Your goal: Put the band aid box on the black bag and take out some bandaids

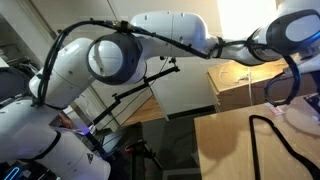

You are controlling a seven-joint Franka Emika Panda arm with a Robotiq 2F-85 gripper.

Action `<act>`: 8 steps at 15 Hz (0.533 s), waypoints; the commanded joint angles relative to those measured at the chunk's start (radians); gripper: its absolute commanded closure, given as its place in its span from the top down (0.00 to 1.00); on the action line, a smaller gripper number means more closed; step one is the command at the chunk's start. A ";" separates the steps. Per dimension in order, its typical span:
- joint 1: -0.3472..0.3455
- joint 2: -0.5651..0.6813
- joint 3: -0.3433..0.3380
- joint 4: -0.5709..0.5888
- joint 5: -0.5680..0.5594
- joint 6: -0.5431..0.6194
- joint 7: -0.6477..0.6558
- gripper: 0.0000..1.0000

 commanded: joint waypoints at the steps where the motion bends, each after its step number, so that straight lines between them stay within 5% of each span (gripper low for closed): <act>1: 0.029 -0.009 -0.060 -0.022 -0.039 0.006 0.071 0.21; 6: 0.056 -0.014 -0.125 -0.038 -0.069 0.017 0.117 0.05; 8: 0.074 -0.015 -0.164 -0.049 -0.097 0.032 0.150 0.07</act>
